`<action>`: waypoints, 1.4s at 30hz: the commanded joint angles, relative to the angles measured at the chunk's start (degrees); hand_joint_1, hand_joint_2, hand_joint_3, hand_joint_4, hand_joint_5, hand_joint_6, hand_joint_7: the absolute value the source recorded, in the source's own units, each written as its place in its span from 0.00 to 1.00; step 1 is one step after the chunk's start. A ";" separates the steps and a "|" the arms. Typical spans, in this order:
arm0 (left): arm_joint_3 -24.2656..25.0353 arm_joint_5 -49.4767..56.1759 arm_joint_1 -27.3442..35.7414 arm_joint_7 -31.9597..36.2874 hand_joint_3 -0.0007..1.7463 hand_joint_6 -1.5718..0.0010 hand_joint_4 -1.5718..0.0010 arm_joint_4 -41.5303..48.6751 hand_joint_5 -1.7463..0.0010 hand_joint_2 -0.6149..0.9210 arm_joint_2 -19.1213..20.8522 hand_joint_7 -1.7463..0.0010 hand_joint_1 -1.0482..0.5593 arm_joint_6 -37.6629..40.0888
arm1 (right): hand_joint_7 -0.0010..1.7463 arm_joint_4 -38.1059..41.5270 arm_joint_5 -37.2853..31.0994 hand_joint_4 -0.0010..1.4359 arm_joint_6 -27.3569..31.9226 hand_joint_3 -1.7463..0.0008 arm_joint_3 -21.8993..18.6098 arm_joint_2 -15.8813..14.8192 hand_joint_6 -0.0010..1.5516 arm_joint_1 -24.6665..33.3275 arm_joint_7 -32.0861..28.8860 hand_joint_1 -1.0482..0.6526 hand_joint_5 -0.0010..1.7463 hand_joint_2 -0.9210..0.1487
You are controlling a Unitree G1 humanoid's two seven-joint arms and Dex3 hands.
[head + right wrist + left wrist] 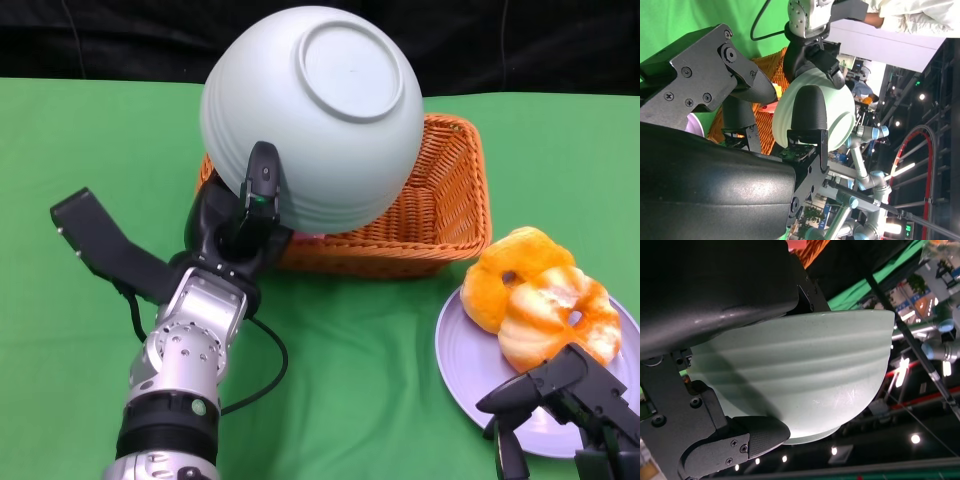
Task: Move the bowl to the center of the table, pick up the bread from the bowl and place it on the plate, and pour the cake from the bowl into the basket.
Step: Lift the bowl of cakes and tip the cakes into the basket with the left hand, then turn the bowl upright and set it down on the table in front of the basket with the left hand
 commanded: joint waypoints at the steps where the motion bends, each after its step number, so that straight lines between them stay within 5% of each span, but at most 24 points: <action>1: 1.21 -0.80 -2.86 -3.80 1.00 0.42 0.28 0.67 0.00 0.59 -0.68 0.00 0.45 -1.05 | 0.83 -0.68 0.34 0.37 -0.09 0.28 0.06 -0.43 0.35 0.35 0.05 0.58 0.95 0.45; 5: 0.86 0.59 -1.86 -6.17 1.00 0.42 0.28 -0.08 0.00 0.58 0.41 0.00 0.46 -1.37 | 0.83 -0.95 0.60 0.37 0.12 0.28 0.01 -0.44 0.35 0.53 0.08 0.59 0.95 0.45; 20: -14.18 26.74 8.00 -13.19 0.95 0.42 0.30 -14.72 0.00 0.55 12.88 0.01 0.55 -15.45 | 0.83 -1.35 1.55 0.35 0.21 0.29 -0.26 -0.51 0.33 0.37 0.21 0.60 0.95 0.42; 36: -26.50 53.63 13.77 -12.45 0.95 0.44 0.34 -15.77 0.00 0.54 29.28 0.00 0.62 -52.26 | 0.82 -1.58 1.08 0.27 -0.11 0.33 -1.13 -0.12 0.28 0.16 -0.15 0.62 0.95 0.38; 42: -28.01 74.20 12.24 1.97 0.89 0.48 0.36 -8.46 0.00 0.52 34.67 0.00 0.61 -70.95 | 0.82 -1.68 0.57 0.25 -0.46 0.34 -1.62 0.28 0.27 0.04 -0.87 0.61 0.96 0.37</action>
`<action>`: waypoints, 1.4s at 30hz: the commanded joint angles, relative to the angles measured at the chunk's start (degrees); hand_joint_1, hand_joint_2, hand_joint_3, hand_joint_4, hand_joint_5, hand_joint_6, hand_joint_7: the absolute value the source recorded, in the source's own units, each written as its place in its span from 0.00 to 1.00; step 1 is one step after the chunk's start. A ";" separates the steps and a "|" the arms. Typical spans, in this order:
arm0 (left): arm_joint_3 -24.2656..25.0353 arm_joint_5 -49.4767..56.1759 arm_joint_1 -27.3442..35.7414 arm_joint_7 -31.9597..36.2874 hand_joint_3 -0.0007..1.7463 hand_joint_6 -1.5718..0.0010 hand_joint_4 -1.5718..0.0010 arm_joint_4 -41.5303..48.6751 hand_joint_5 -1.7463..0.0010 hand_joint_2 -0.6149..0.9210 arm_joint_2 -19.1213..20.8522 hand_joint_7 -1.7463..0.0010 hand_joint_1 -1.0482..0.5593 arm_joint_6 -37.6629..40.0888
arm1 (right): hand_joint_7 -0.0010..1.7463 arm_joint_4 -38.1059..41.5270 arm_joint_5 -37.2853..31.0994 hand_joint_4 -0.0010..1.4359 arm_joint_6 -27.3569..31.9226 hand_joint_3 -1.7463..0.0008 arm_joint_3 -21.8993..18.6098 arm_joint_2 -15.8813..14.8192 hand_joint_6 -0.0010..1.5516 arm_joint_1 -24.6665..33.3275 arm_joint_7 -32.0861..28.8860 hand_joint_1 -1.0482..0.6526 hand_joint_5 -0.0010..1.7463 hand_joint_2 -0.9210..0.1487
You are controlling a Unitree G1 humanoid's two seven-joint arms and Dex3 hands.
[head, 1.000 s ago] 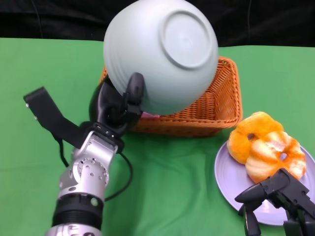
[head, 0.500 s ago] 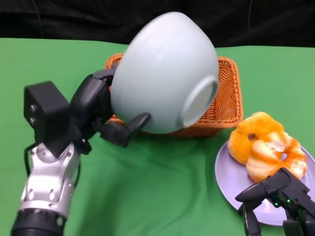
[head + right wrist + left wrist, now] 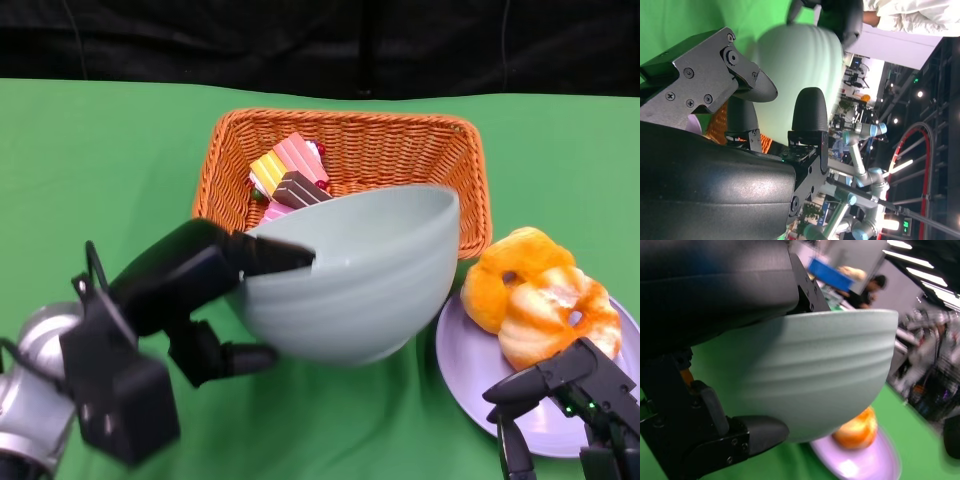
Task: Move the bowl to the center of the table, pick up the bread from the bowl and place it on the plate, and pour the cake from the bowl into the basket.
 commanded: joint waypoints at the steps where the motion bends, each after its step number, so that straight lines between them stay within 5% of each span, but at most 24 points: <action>1: -0.47 13.19 -0.91 11.01 0.88 0.49 0.36 2.97 0.00 0.51 3.49 0.00 0.61 -6.88 | 0.82 -0.99 -0.32 0.25 -0.92 0.34 -0.81 0.02 0.27 0.07 -0.82 0.61 0.96 0.37; 6: -4.82 36.73 -1.16 32.94 0.73 0.49 0.34 1.26 0.00 0.55 7.47 0.00 0.58 -7.34 | 0.83 -1.22 -0.43 0.25 -1.11 0.34 -0.61 0.24 0.27 0.25 -1.19 0.60 0.97 0.36; 8: -8.59 45.03 -1.35 41.56 0.57 0.49 0.34 0.29 0.00 0.61 9.32 0.00 0.57 -4.17 | 0.84 -1.37 -0.63 0.25 -1.18 0.34 -0.46 0.37 0.26 0.34 -1.32 0.60 0.97 0.36; 10: -11.96 49.51 -1.72 47.57 0.50 0.49 0.34 0.69 0.00 0.64 10.59 0.00 0.56 -1.89 | 0.84 -1.46 -0.83 0.25 -1.28 0.34 -0.20 0.48 0.26 0.37 -1.46 0.60 0.97 0.36; 13: -17.90 54.19 -2.67 53.24 0.23 0.48 0.35 2.86 0.00 0.78 12.20 0.04 0.52 0.88 | 0.84 -1.81 -1.42 0.25 -1.19 0.34 0.51 0.72 0.26 0.45 -1.78 0.60 0.98 0.36; 15: -22.00 57.55 -3.40 56.56 0.13 0.43 0.37 3.87 0.00 0.84 12.99 0.19 0.49 4.32 | 0.84 -2.04 -1.57 0.25 -0.95 0.33 0.81 0.79 0.26 0.44 -1.92 0.59 0.98 0.37; 18: -26.14 59.32 -3.55 57.17 0.03 0.31 0.41 5.24 0.00 0.89 13.12 0.57 0.44 9.75 | 0.85 -2.17 -1.57 0.26 -1.22 0.33 1.05 0.73 0.26 0.25 -2.10 0.59 0.98 0.37; 21: -27.93 56.60 -3.41 52.32 0.00 0.27 0.42 5.18 0.09 0.91 13.28 0.78 0.43 11.85 | 0.85 -2.26 -1.56 0.26 -1.34 0.34 1.12 0.59 0.25 0.08 -2.16 0.58 0.99 0.37; 24: -29.40 54.90 -3.63 51.45 0.00 0.26 0.43 4.78 0.12 0.92 13.84 0.85 0.43 12.89 | 0.85 -2.28 -1.56 0.26 -1.34 0.34 1.15 0.55 0.25 0.06 -2.20 0.58 0.99 0.36; 28: -26.65 33.75 -0.98 28.35 0.01 0.50 0.60 -0.96 0.52 0.98 15.83 0.98 0.44 9.76 | 0.86 -3.25 -0.88 0.27 -0.56 0.34 1.64 0.38 0.25 -0.18 -1.61 0.58 0.99 0.37; 30: -25.46 24.19 0.39 21.90 0.03 0.61 0.71 -3.23 0.62 1.00 16.28 1.00 0.37 9.59 | 0.86 -3.55 -0.31 0.27 0.22 0.33 2.01 0.58 0.24 -0.39 -1.40 0.57 0.99 0.39; 34: -22.66 5.41 3.12 5.88 0.06 0.69 0.82 -10.91 0.67 1.00 17.60 1.00 0.26 15.73 | 0.85 -3.90 0.84 0.27 1.96 0.30 2.70 0.72 0.24 -1.25 -0.98 0.58 0.99 0.42; 42: -15.90 -21.25 5.53 -19.23 0.14 0.69 0.93 -25.18 0.68 1.00 19.67 0.99 0.12 35.98 | 0.86 -5.26 0.96 0.24 5.54 0.24 3.49 -0.14 0.21 -1.30 0.28 0.59 1.00 0.47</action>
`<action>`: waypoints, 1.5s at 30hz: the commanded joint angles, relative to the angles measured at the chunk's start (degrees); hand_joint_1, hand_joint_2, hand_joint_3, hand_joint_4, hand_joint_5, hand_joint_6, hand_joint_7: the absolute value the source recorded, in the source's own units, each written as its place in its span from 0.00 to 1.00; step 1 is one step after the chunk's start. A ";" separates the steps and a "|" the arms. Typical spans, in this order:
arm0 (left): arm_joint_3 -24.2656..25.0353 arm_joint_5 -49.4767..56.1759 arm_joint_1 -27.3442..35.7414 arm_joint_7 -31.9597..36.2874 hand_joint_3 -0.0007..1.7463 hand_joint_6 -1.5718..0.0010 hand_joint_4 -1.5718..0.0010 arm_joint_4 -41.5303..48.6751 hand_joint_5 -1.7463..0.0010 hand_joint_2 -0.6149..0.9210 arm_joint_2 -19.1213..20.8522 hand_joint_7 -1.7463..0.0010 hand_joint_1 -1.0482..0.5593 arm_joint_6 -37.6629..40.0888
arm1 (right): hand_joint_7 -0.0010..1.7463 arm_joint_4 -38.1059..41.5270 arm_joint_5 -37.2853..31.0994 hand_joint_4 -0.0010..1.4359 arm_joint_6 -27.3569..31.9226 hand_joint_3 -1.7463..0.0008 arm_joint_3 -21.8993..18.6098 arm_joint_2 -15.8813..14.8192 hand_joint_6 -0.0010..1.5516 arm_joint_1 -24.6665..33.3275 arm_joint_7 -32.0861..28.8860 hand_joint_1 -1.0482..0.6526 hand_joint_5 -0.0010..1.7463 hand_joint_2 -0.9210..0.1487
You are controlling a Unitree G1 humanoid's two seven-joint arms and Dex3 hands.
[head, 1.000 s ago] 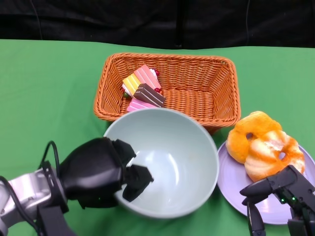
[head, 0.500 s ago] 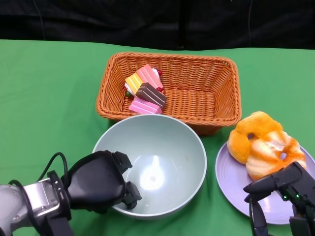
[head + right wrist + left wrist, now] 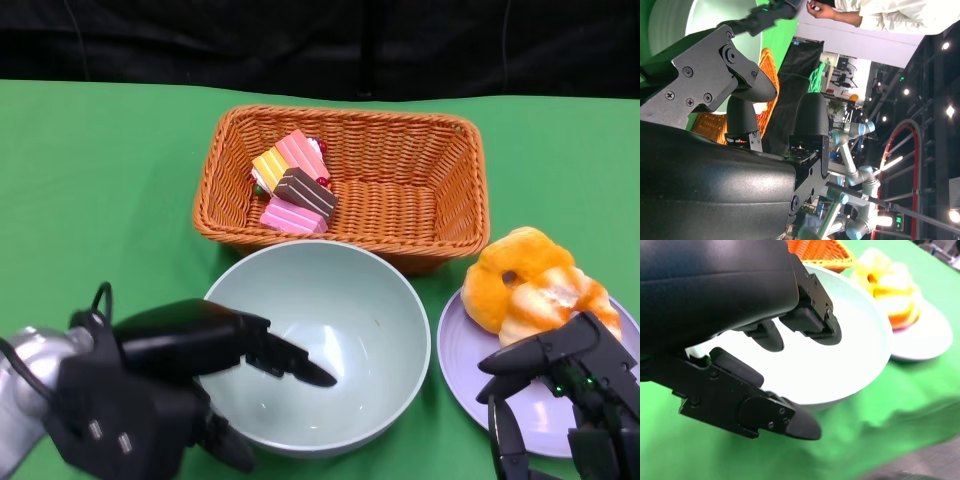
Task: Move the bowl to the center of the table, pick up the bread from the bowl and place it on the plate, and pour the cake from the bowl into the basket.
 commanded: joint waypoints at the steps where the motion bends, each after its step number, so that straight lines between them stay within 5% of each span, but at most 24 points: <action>1: 4.06 -9.74 1.61 -7.37 0.14 0.70 0.94 -4.50 0.66 1.00 1.06 1.00 0.12 7.34 | 0.86 -1.25 -0.10 0.24 1.05 0.25 0.37 -0.63 0.21 0.22 0.62 0.59 1.00 0.47; 4: 8.68 -19.53 3.73 -11.03 0.09 0.76 0.99 -7.54 0.58 1.00 -0.20 1.00 0.12 13.63 | 0.85 -1.71 -0.25 0.23 2.08 0.27 0.89 -0.81 0.20 0.25 1.06 0.58 0.99 0.46; 8: 14.11 -27.79 7.42 -11.71 0.09 0.83 1.00 -12.23 0.59 1.00 -2.30 1.00 0.10 18.97 | 0.81 -2.48 -0.04 0.25 3.85 0.31 1.78 -0.87 0.20 0.32 1.68 0.57 0.96 0.43; 11: 17.82 -29.33 11.29 -8.63 0.10 0.83 1.00 -15.93 0.57 1.00 -5.34 0.99 0.11 18.91 | 0.78 -3.10 0.23 0.26 5.08 0.32 2.31 -1.07 0.21 0.20 2.23 0.57 0.94 0.43; 15: 21.19 -26.86 18.70 0.80 0.14 0.76 0.92 -20.22 0.41 1.00 -13.36 0.95 0.21 16.41 | 0.77 -3.68 0.82 0.26 6.34 0.31 2.91 -1.62 0.20 -0.04 3.42 0.55 0.94 0.43; 16: 21.67 -26.15 20.43 3.09 0.15 0.73 0.87 -20.82 0.35 1.00 -15.55 0.92 0.25 15.58 | 0.78 -3.69 0.64 0.27 6.48 0.31 3.07 -1.67 0.21 -0.10 3.59 0.55 0.94 0.43; 19: 22.52 -24.03 24.95 10.15 0.15 0.77 0.74 -22.62 0.23 1.00 -21.79 0.52 0.35 14.85 | 0.78 -3.62 -0.17 0.28 6.74 0.31 3.45 -1.77 0.24 -0.42 3.81 0.53 0.94 0.43; 21: 22.54 -22.28 27.32 13.53 0.15 0.78 0.71 -23.90 0.21 0.99 -24.56 0.43 0.37 14.84 | 0.78 -3.43 -0.27 0.28 6.54 0.31 3.64 -1.83 0.24 -0.66 3.83 0.53 0.94 0.43; 22: 22.38 -21.29 29.34 15.77 0.21 0.77 0.70 -25.06 0.17 0.97 -26.26 0.35 0.42 14.99 | 0.79 -3.17 -0.34 0.29 6.19 0.31 3.79 -1.79 0.25 -0.89 3.77 0.53 0.94 0.43; 23: 22.25 -20.53 30.79 17.40 0.39 0.78 0.69 -25.95 0.12 0.88 -27.50 0.26 0.50 15.17 | 0.79 -2.98 -0.39 0.30 5.95 0.31 3.90 -1.77 0.27 -1.06 3.70 0.53 0.94 0.43; 25: 22.15 -19.73 32.02 18.77 0.53 0.78 0.68 -26.94 0.10 0.80 -28.62 0.20 0.54 15.60 | 0.80 -2.84 -0.46 0.31 5.76 0.31 3.99 -1.79 0.27 -1.20 3.59 0.53 0.94 0.43; 28: 22.20 -19.21 32.25 18.98 0.57 0.79 0.68 -27.33 0.09 0.78 -29.08 0.19 0.55 15.91 | 0.80 -2.83 -0.45 0.31 5.77 0.31 4.01 -1.83 0.27 -1.23 3.54 0.53 0.94 0.43; 29: 21.65 -19.66 36.54 20.75 0.58 0.79 0.68 -29.67 0.09 0.78 -30.72 0.19 0.55 16.01 | 0.80 -2.12 -0.35 0.31 4.69 0.31 4.12 -1.80 0.27 -1.11 3.37 0.53 0.94 0.43; 30: 21.24 -20.00 39.87 22.06 0.61 0.70 0.58 -31.43 0.04 0.81 -32.00 0.11 0.62 15.93 | 0.84 -1.56 -0.28 0.36 3.85 0.25 4.19 -1.78 0.31 -1.02 3.23 0.55 0.95 0.46; 33: 20.47 -19.15 44.48 24.14 0.69 0.62 0.49 -34.10 0.00 0.81 -33.73 0.03 0.68 15.81 | 0.88 -0.39 0.50 0.41 2.10 0.16 4.07 -1.88 0.35 -0.93 3.06 0.60 0.97 0.50; 38: 20.47 -16.03 44.00 22.90 0.79 0.54 0.42 -30.53 0.00 0.74 -33.55 0.00 0.69 11.07 | 0.92 -0.16 1.61 0.47 1.16 0.08 3.04 -2.42 0.39 -0.52 3.27 0.65 1.00 0.52; 45: 21.37 -16.84 42.16 20.03 0.79 0.51 0.38 -24.82 0.00 0.69 -33.00 0.02 0.70 5.08 | 0.97 2.57 1.96 0.56 -2.49 0.09 2.05 -2.78 0.41 -0.40 3.18 0.65 1.00 0.49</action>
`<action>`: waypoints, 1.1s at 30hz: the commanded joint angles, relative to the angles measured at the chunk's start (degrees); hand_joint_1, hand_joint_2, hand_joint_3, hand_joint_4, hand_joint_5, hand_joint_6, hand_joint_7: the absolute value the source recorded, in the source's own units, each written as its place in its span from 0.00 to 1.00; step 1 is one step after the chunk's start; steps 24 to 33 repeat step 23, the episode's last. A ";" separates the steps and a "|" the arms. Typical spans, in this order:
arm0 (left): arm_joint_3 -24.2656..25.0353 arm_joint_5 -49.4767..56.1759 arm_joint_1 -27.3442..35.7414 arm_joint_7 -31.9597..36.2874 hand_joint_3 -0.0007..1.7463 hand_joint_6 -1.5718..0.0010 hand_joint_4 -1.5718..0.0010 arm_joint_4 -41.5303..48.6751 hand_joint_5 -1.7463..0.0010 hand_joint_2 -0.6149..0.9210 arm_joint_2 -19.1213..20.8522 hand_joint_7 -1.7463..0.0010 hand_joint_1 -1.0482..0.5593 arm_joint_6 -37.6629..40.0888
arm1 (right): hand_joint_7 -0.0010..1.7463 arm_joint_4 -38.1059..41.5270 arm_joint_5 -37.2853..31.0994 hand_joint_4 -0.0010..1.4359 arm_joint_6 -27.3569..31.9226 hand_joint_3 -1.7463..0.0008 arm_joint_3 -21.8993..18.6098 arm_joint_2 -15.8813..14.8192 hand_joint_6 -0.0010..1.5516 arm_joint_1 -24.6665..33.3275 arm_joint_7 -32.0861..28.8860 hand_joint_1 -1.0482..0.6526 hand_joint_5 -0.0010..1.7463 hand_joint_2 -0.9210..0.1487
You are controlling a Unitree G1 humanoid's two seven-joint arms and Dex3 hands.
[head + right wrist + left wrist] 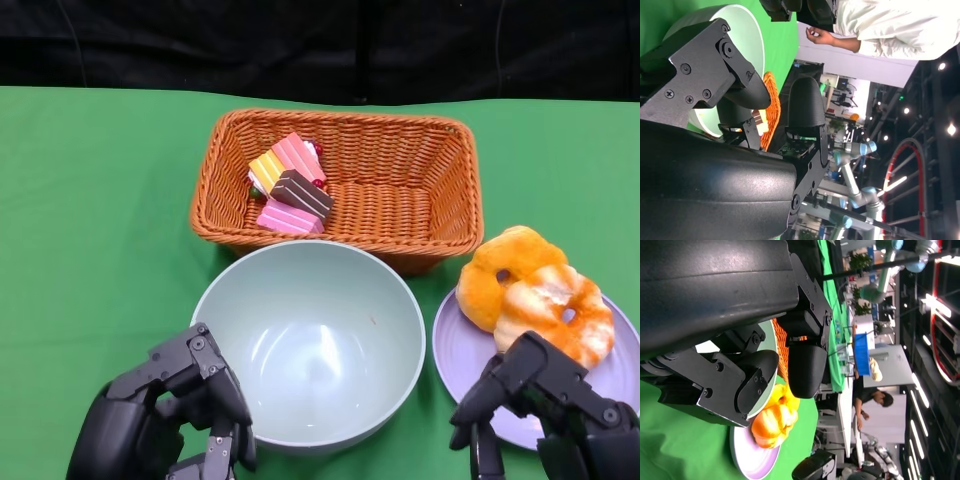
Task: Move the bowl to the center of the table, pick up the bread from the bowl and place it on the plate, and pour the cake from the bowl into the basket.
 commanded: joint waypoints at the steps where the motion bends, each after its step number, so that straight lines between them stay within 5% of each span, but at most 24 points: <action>1: 0.83 -0.76 -0.19 -1.36 0.80 0.50 0.38 1.75 0.00 0.68 0.83 0.03 0.70 -2.75 | 0.98 0.32 0.51 0.56 -1.92 0.08 -0.74 -0.82 0.41 0.40 0.05 0.65 1.00 0.50; 33: 1.27 -1.27 -1.53 -2.23 0.82 0.50 0.40 3.53 0.00 0.65 1.36 0.05 0.67 -4.56 | 1.00 2.52 -0.54 0.56 -3.35 0.06 -1.26 -0.20 0.39 -0.57 -0.40 0.64 1.00 0.55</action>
